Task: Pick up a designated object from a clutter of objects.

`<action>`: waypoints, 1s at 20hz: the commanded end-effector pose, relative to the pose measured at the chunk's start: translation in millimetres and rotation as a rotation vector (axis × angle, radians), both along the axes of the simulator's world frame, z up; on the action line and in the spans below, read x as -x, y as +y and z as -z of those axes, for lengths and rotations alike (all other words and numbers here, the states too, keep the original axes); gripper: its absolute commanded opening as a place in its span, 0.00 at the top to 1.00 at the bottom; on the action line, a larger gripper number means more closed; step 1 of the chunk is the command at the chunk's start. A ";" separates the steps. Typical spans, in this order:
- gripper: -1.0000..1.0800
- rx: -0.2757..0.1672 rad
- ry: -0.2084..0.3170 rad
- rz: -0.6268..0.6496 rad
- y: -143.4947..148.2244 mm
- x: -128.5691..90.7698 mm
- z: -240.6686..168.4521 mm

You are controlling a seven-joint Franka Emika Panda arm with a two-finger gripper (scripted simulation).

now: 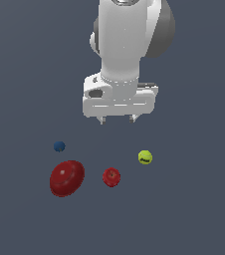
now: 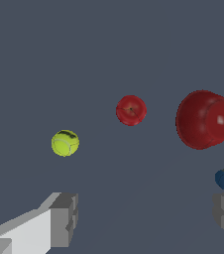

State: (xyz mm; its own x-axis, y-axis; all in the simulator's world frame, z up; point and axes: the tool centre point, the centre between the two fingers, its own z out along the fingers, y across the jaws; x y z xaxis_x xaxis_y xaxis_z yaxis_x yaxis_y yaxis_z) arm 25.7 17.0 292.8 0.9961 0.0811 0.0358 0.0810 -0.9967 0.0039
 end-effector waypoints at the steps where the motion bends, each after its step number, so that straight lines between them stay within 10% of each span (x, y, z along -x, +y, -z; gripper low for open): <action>1: 0.04 0.007 0.005 -0.064 13.0 -5.2 20.0; 20: 0.04 0.014 0.034 -0.603 130.8 -6.3 190.0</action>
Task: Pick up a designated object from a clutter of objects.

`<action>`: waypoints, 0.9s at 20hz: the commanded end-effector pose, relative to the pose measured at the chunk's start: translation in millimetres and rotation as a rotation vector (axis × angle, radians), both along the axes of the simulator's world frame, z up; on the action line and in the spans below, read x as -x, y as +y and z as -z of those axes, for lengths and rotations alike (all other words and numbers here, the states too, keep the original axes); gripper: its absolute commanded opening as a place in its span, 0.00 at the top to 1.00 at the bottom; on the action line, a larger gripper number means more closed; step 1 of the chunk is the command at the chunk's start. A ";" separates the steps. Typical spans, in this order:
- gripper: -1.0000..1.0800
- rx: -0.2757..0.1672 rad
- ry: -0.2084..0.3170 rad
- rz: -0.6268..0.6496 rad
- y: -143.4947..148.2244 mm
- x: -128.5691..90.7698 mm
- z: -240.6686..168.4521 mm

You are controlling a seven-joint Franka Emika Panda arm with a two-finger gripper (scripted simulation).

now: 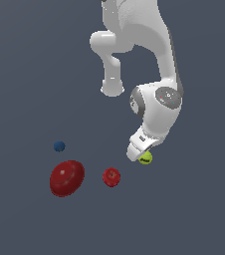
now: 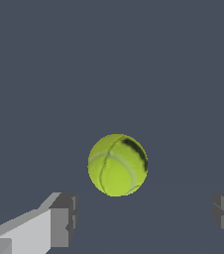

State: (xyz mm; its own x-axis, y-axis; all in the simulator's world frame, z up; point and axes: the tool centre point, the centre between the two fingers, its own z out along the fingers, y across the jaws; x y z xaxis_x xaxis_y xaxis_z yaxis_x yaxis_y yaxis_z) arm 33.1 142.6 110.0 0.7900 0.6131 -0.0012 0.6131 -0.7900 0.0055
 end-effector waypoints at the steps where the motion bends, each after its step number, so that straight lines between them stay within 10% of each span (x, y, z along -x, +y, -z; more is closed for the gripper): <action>1: 0.04 -0.003 0.001 -0.036 7.8 2.0 10.7; 18: 0.04 -0.005 0.003 -0.060 13.2 5.4 54.8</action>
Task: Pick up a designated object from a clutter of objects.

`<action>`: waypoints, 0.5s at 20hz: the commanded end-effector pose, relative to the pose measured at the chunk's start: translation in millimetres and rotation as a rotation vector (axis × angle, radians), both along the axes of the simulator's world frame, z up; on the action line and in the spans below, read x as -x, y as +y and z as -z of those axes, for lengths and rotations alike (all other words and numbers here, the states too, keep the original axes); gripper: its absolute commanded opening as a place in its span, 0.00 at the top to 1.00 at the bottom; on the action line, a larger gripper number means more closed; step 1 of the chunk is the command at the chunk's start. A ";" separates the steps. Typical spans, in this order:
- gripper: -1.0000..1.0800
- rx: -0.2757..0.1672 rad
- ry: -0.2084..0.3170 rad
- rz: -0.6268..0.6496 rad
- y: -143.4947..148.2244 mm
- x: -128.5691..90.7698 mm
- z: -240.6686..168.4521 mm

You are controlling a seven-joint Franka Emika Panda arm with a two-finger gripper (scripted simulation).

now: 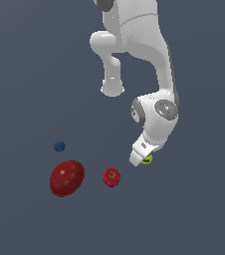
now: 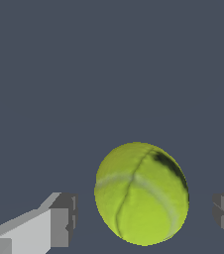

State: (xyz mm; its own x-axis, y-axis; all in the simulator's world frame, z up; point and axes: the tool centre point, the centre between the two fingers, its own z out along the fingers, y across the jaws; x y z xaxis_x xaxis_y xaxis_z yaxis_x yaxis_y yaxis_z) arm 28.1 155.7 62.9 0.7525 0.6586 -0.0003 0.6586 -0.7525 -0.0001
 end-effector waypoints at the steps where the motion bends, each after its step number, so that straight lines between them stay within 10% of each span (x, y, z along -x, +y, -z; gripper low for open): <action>1: 0.04 0.000 0.000 -0.001 0.2 0.4 11.7; 7: 0.04 0.000 0.000 -0.002 0.3 -0.7 21.9; 8: 1.00 0.000 0.000 -0.002 0.3 -0.7 21.9; 10: 1.00 0.000 0.000 -0.002 0.3 -0.7 21.9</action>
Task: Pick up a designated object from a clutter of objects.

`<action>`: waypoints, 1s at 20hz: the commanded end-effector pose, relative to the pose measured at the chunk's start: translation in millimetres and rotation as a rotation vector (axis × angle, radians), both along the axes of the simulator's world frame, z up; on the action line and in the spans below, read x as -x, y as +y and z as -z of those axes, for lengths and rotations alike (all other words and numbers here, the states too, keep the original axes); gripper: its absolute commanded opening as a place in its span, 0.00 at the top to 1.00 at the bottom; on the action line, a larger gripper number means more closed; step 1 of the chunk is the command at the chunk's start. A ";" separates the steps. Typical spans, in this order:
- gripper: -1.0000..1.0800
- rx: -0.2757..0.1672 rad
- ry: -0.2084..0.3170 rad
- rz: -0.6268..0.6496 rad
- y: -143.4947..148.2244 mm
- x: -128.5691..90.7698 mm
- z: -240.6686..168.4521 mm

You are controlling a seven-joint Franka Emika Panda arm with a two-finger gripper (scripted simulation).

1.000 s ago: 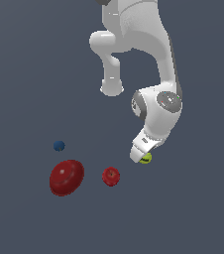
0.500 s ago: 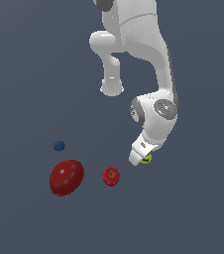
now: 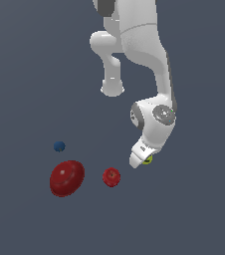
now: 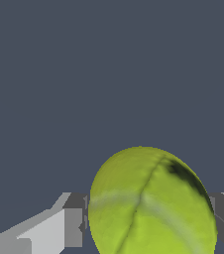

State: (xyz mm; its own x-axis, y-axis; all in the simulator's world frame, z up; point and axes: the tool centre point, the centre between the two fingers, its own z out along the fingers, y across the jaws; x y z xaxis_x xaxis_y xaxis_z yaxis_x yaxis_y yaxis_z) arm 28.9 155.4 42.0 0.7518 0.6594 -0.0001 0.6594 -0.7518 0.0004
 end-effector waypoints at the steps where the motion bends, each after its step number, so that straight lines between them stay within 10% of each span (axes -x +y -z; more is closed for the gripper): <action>1: 1.00 0.000 0.000 -0.001 0.6 0.1 0.9; 20: 1.00 0.000 0.000 0.000 3.5 2.6 -40.8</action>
State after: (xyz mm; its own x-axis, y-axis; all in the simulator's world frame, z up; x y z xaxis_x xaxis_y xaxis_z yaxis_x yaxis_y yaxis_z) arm 26.2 157.9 72.5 0.7517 0.6595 -0.0024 0.6595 -0.7517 -0.0003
